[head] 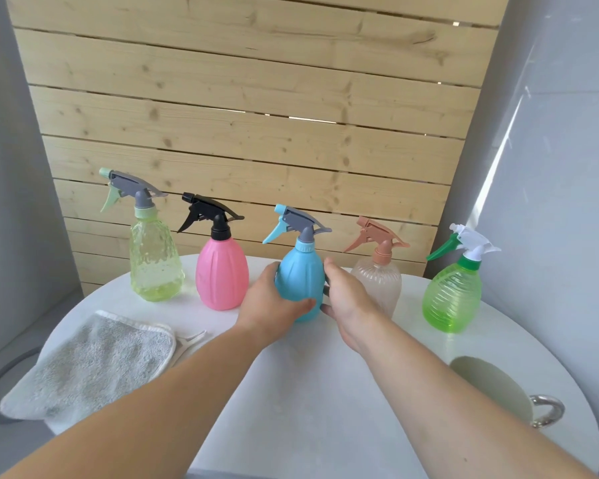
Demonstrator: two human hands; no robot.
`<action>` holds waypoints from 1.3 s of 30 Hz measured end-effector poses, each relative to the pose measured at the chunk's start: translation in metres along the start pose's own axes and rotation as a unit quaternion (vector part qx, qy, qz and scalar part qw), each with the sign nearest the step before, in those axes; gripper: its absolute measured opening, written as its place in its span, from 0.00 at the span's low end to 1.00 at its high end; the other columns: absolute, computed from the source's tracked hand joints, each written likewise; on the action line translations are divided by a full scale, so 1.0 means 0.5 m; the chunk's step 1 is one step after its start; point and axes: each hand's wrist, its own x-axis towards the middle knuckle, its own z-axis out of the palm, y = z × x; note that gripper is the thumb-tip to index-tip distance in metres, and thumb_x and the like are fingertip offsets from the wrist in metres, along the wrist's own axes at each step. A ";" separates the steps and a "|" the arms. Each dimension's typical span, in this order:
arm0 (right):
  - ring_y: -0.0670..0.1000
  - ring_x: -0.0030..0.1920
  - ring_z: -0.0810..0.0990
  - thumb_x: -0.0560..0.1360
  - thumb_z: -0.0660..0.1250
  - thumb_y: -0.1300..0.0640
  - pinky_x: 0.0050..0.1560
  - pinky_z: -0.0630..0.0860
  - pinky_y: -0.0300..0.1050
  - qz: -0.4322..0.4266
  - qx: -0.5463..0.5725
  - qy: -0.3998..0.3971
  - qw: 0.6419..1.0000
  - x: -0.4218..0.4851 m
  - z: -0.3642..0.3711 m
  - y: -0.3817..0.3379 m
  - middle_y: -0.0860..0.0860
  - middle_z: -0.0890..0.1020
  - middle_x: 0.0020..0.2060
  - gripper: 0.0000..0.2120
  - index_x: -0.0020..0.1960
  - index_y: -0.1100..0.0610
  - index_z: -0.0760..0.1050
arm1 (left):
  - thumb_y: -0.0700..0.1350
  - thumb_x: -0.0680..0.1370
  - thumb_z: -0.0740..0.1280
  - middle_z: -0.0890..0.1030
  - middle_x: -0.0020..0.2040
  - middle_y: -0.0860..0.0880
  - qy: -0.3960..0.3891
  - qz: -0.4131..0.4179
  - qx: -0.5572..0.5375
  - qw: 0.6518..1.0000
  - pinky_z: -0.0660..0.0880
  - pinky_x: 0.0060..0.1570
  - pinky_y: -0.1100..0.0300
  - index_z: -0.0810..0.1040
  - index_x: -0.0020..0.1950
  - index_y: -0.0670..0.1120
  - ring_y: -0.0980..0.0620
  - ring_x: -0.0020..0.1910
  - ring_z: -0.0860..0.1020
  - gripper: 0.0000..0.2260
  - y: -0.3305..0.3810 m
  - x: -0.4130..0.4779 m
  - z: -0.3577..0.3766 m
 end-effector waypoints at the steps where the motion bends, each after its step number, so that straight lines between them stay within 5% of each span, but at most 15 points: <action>1: 0.49 0.63 0.76 0.79 0.53 0.40 0.69 0.69 0.55 -0.004 -0.002 0.003 1.000 0.005 0.002 0.000 0.45 0.79 0.62 0.21 0.65 0.47 0.75 | 0.51 0.68 0.80 0.79 0.58 0.54 0.000 -0.001 0.001 1.000 0.81 0.56 0.50 0.70 0.72 0.52 0.51 0.57 0.79 0.36 -0.001 0.005 0.001; 5: 0.49 0.64 0.76 0.72 0.53 0.36 0.69 0.70 0.56 -0.013 -0.012 0.015 1.000 0.018 0.006 0.001 0.45 0.79 0.62 0.26 0.63 0.46 0.76 | 0.52 0.68 0.80 0.79 0.58 0.53 -0.005 -0.008 0.008 1.000 0.81 0.56 0.48 0.69 0.72 0.51 0.49 0.57 0.80 0.36 0.001 0.019 0.005; 11: 0.49 0.63 0.75 0.81 0.52 0.40 0.68 0.70 0.54 -0.013 -0.019 0.019 1.000 -0.002 0.008 -0.009 0.46 0.78 0.61 0.20 0.65 0.47 0.73 | 0.54 0.69 0.80 0.78 0.60 0.52 -0.013 -0.020 0.017 1.000 0.80 0.57 0.48 0.65 0.76 0.51 0.49 0.59 0.79 0.40 0.003 0.013 0.003; 15: 0.48 0.48 0.75 0.82 0.54 0.44 0.47 0.70 0.44 -0.074 -0.127 0.059 0.987 -0.062 -0.010 -0.050 0.45 0.78 0.46 0.15 0.58 0.51 0.74 | 0.53 0.71 0.80 0.74 0.65 0.48 -0.009 -0.043 0.031 0.999 0.77 0.56 0.53 0.58 0.80 0.48 0.47 0.64 0.76 0.44 0.012 -0.004 -0.007; 19: 0.49 0.51 0.77 0.78 0.62 0.51 0.55 0.73 0.47 -0.249 -0.271 0.200 0.908 -0.090 -0.065 -0.098 0.43 0.79 0.48 0.06 0.50 0.50 0.76 | 0.53 0.72 0.78 0.71 0.67 0.45 0.008 -0.060 0.060 0.996 0.78 0.51 0.52 0.62 0.76 0.47 0.45 0.62 0.75 0.38 0.026 -0.034 -0.017; 23: 0.58 0.63 0.70 0.78 0.63 0.54 0.64 0.67 0.51 -0.299 -0.443 0.261 0.804 -0.058 -0.127 -0.135 0.55 0.76 0.59 0.15 0.63 0.57 0.75 | 0.52 0.75 0.75 0.74 0.59 0.48 0.005 -0.054 0.058 0.997 0.76 0.42 0.56 0.67 0.67 0.49 0.48 0.50 0.77 0.26 0.040 -0.070 -0.017; 27: 0.60 0.56 0.76 0.77 0.66 0.51 0.53 0.75 0.53 -0.192 -0.480 0.204 0.832 -0.015 -0.150 -0.133 0.55 0.80 0.52 0.13 0.58 0.57 0.72 | 0.52 0.76 0.74 0.77 0.54 0.52 -0.045 -0.049 0.024 0.997 0.76 0.36 0.60 0.71 0.62 0.51 0.51 0.47 0.80 0.19 0.051 -0.110 -0.005; 33: 0.57 0.47 0.81 0.74 0.71 0.57 0.47 0.77 0.49 -0.214 -0.413 0.221 0.857 -0.036 -0.180 -0.128 0.52 0.83 0.46 0.07 0.52 0.52 0.79 | 0.51 0.77 0.73 0.78 0.56 0.52 -0.087 -0.047 0.008 0.995 0.74 0.38 0.62 0.73 0.63 0.52 0.52 0.50 0.81 0.17 0.066 -0.157 -0.008; 36: 0.56 0.46 0.83 0.74 0.70 0.59 0.49 0.80 0.53 -0.237 -0.334 0.206 0.888 -0.094 -0.185 -0.134 0.49 0.84 0.43 0.07 0.49 0.48 0.79 | 0.50 0.77 0.73 0.75 0.63 0.51 -0.098 -0.017 0.014 0.995 0.78 0.51 0.60 0.71 0.69 0.53 0.54 0.59 0.77 0.21 0.076 -0.194 -0.013; 39: 0.52 0.39 0.85 0.75 0.70 0.60 0.48 0.81 0.54 -0.262 -0.261 0.179 0.912 -0.184 -0.178 -0.147 0.48 0.85 0.35 0.07 0.46 0.48 0.77 | 0.53 0.76 0.75 0.67 0.74 0.53 -0.100 0.057 0.059 0.992 0.68 0.69 0.59 0.61 0.78 0.54 0.55 0.71 0.69 0.35 0.094 -0.245 -0.024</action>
